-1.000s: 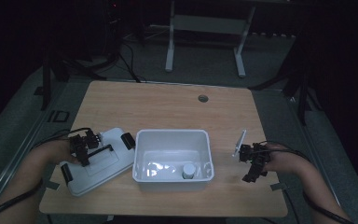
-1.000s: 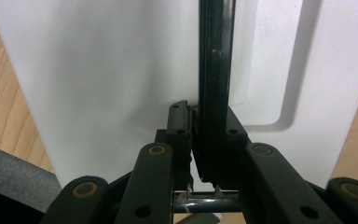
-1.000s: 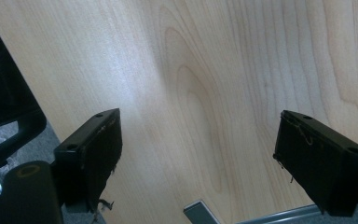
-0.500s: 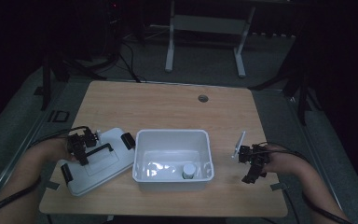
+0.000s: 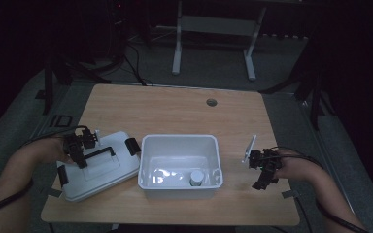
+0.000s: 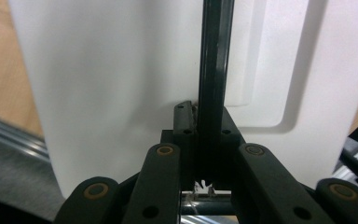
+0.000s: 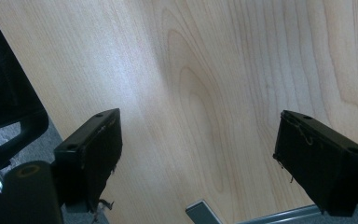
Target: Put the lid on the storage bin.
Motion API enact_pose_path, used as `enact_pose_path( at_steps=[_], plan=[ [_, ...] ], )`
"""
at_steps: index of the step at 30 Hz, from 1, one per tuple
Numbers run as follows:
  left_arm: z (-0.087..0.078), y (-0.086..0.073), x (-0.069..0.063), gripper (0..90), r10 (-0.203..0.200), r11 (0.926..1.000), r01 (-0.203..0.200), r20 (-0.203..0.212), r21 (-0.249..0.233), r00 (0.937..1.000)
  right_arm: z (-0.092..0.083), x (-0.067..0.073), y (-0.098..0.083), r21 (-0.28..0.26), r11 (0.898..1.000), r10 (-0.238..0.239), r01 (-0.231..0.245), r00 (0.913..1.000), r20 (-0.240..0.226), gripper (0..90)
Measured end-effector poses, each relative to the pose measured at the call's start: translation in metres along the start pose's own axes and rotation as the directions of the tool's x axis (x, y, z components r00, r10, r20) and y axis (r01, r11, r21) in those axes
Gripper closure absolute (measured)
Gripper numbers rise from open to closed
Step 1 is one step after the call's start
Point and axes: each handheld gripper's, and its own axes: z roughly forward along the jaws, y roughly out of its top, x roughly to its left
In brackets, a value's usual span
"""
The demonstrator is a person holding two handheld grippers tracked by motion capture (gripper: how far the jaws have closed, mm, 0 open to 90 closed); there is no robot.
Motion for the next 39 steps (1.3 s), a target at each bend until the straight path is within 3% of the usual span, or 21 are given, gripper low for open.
enact_pose_path(
  at_steps=[13,23,31,39],
  plan=[
    [-0.044,-0.015,-0.005,83.7,-0.015,0.9995,0.014,-0.060,-0.030,0.9981,0.000,0.001,-0.002,-0.006,1.000,0.008,-0.008,1.0000,-0.001,14.6],
    [-0.081,-0.022,-0.014,83.7,-0.005,0.9986,0.000,-0.096,-0.052,0.9954,-0.001,0.002,-0.002,-0.011,1.000,0.001,-0.001,1.0000,-0.001,14.6],
    [-0.101,-0.011,-0.023,83.7,0.030,0.9955,-0.039,-0.111,-0.086,0.9934,0.002,0.002,-0.002,-0.006,1.000,0.002,-0.002,1.0000,-0.006,14.6],
    [-0.111,0.018,-0.040,83.7,0.112,0.9888,-0.123,-0.125,-0.084,0.9857,0.003,0.002,-0.003,-0.005,1.000,0.006,-0.006,0.9999,-0.010,14.6]
  ],
)
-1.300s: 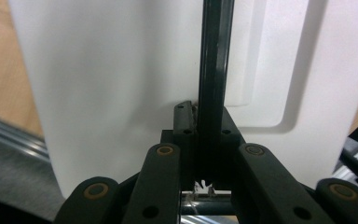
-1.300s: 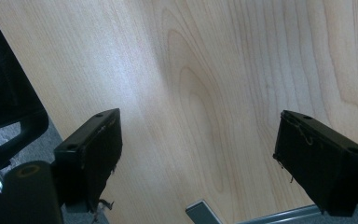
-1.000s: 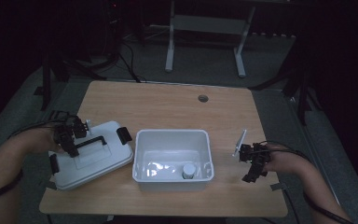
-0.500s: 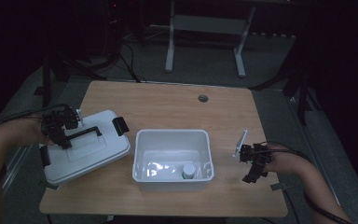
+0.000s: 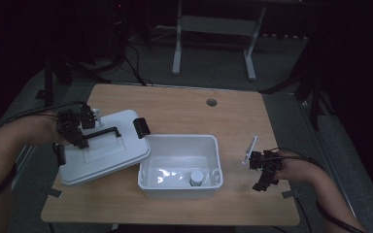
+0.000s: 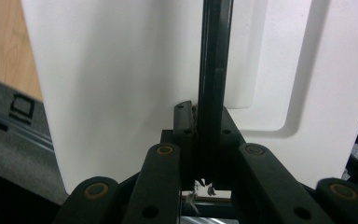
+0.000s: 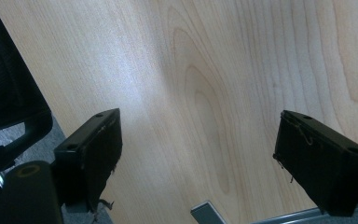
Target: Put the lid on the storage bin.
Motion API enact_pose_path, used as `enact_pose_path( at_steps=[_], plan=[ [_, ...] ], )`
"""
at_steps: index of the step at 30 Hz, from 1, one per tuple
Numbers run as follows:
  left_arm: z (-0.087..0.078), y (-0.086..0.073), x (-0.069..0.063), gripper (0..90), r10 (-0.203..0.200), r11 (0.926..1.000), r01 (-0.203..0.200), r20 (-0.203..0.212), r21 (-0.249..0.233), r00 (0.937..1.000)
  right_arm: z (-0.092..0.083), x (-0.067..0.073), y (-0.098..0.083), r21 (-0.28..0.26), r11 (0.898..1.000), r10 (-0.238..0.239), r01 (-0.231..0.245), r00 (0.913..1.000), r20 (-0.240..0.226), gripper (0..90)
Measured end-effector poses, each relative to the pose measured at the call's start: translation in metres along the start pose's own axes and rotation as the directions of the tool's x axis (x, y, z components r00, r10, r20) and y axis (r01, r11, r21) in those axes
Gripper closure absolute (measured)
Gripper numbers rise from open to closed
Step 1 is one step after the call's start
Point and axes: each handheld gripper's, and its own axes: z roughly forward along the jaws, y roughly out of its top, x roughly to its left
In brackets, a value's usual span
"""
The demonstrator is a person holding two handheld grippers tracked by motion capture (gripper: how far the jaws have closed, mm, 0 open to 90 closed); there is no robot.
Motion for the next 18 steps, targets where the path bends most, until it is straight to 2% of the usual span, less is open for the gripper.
enact_pose_path(
  at_steps=[4,8,12,13,18],
  plan=[
    [-0.002,0.018,-0.006,83.7,0.034,0.9994,-0.034,-0.020,0.006,0.9992,0.001,0.000,0.000,0.001,1.000,-0.001,0.001,1.0000,-0.001,14.6],
    [-0.004,0.034,-0.012,83.6,0.071,0.9974,-0.071,-0.006,-0.010,0.9975,0.001,0.000,-0.001,0.001,1.000,-0.001,0.001,1.0000,-0.004,14.6],
    [-0.007,0.051,-0.020,83.6,0.098,0.9950,-0.098,-0.009,-0.021,0.9952,0.002,0.000,-0.002,0.004,1.000,0.003,-0.003,1.0000,-0.004,14.6],
    [-0.006,0.055,-0.022,83.6,0.106,0.9942,-0.106,0.001,-0.019,0.9944,0.002,0.000,-0.002,0.003,1.000,0.003,-0.003,1.0000,-0.004,14.6],
    [-0.006,0.079,-0.033,83.6,0.152,0.9882,-0.152,-0.003,-0.016,0.9883,0.002,0.001,-0.002,0.005,1.000,0.003,-0.003,1.0000,-0.006,14.6]
  ],
)
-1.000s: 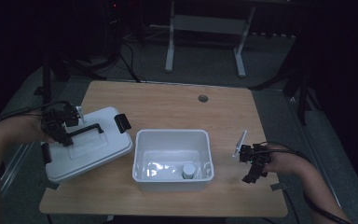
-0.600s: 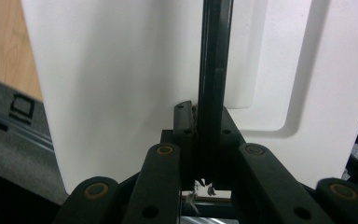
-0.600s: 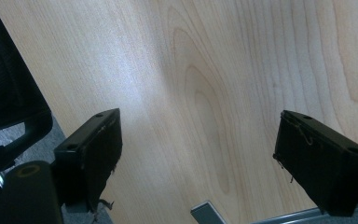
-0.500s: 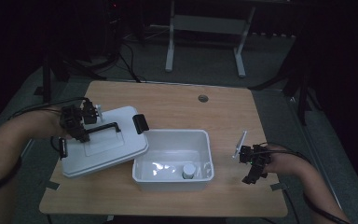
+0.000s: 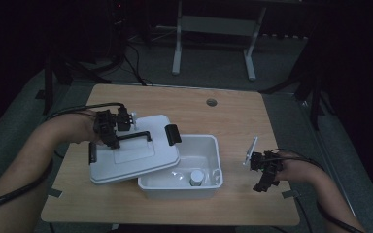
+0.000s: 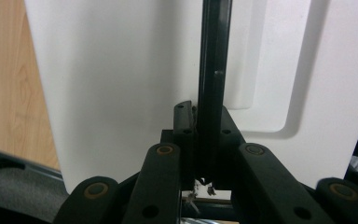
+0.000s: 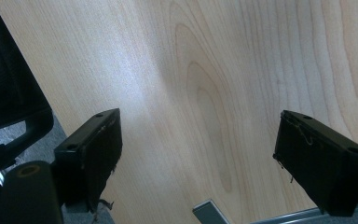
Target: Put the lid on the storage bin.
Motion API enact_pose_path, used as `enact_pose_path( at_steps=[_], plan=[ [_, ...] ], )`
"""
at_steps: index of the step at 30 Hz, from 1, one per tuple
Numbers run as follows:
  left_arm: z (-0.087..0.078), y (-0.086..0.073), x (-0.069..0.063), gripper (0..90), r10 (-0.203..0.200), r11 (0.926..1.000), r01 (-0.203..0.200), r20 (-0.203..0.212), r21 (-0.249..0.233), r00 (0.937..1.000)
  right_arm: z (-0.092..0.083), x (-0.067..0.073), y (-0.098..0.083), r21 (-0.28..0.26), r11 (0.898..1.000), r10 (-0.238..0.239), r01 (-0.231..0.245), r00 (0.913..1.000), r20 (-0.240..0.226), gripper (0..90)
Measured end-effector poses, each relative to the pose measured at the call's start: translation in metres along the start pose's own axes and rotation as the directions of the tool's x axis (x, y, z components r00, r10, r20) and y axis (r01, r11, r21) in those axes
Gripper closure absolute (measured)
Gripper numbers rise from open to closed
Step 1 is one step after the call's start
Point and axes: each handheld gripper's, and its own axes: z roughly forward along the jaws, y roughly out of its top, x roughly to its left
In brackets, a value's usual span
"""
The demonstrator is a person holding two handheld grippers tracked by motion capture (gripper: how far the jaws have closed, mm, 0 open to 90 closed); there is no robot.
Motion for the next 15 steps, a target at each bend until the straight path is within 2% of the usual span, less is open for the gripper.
enact_pose_path(
  at_steps=[7,9,11,12,15],
  plan=[
    [-0.005,0.031,-0.007,83.6,0.051,0.9985,-0.051,0.009,-0.020,0.9987,0.000,0.000,-0.001,0.001,1.000,-0.001,0.001,1.0000,-0.002,14.6],
    [-0.005,0.038,-0.009,83.6,0.062,0.9976,-0.062,0.025,-0.030,0.9977,0.000,0.000,-0.001,0.000,1.000,-0.002,0.002,1.0000,-0.002,14.6],
    [-0.007,0.047,-0.012,83.6,0.085,0.9957,-0.085,0.013,-0.037,0.9963,0.001,0.000,-0.001,0.000,1.000,-0.002,0.002,1.0000,-0.004,14.6],
    [-0.007,0.052,-0.013,83.6,0.096,0.9948,-0.095,0.023,-0.036,0.9952,0.001,0.000,-0.001,0.000,1.000,-0.002,0.002,1.0000,-0.005,14.6],
    [-0.009,0.062,-0.016,83.7,0.111,0.9932,-0.110,0.020,-0.036,0.9936,0.001,0.000,-0.002,0.003,1.000,-0.004,0.004,1.0000,-0.006,14.6]
  ],
)
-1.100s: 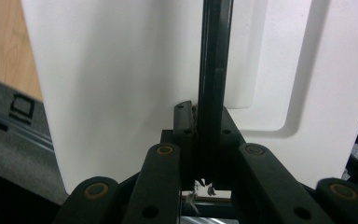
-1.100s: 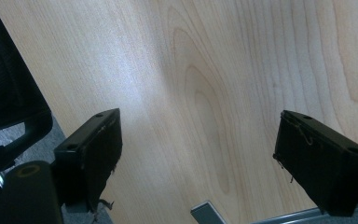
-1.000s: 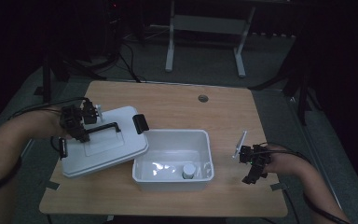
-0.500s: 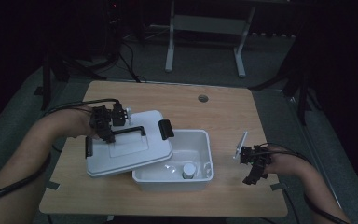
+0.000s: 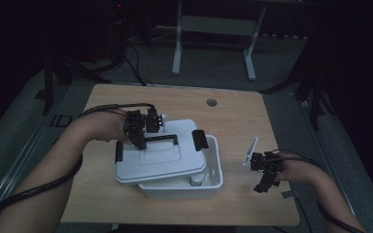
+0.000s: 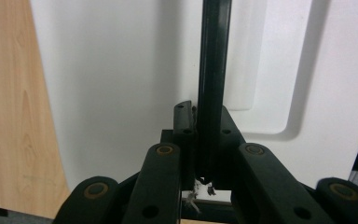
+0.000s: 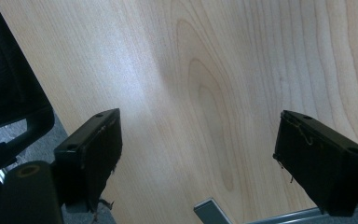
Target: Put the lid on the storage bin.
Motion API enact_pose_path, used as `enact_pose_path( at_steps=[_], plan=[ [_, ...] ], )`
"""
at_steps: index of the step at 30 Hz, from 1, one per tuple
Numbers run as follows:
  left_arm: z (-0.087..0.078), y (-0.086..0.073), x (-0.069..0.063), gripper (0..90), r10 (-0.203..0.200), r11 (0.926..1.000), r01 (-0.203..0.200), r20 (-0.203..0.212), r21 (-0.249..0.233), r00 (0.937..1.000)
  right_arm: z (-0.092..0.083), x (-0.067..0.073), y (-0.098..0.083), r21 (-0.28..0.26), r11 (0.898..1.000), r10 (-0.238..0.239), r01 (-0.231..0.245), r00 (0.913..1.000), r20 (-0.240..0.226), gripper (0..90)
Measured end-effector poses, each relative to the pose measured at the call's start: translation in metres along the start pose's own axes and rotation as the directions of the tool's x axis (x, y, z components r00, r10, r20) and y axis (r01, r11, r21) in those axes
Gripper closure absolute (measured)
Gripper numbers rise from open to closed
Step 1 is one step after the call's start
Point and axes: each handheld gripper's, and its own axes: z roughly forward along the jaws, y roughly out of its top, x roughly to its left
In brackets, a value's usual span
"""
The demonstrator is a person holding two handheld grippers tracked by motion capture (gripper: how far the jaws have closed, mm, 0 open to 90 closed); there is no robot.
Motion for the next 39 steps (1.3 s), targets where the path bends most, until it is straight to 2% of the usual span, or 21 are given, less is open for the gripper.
enact_pose_path(
  at_steps=[8,15,24,34,36,39],
  plan=[
    [0.001,0.031,-0.006,83.7,0.051,0.9986,-0.051,0.008,-0.016,0.9987,-0.001,0.000,-0.001,-0.006,1.000,-0.001,0.001,1.0000,0.000,14.6],
    [0.008,0.046,-0.010,83.6,0.089,0.9959,-0.089,0.007,-0.013,0.9960,0.000,0.000,-0.002,-0.005,1.000,-0.004,0.004,1.0000,0.000,14.6],
    [0.020,0.052,-0.011,83.6,0.116,0.9932,-0.116,0.033,-0.007,0.9927,0.002,0.000,-0.004,-0.007,1.000,0.001,-0.001,1.0000,-0.001,14.6],
    [0.034,0.055,-0.009,83.5,0.103,0.9946,-0.104,0.048,0.008,0.9935,0.005,0.000,-0.003,0.001,1.000,-0.002,0.002,1.0000,-0.004,14.6],
    [0.036,0.054,-0.008,83.5,0.101,0.9949,-0.101,0.061,0.002,0.9930,0.006,0.000,-0.002,0.000,1.000,-0.001,0.001,1.0000,-0.007,14.6],
    [0.037,0.054,-0.008,83.5,0.101,0.9948,-0.101,0.060,0.000,0.9931,0.008,0.000,-0.002,0.004,1.000,-0.001,0.001,1.0000,-0.009,14.6]
  ],
)
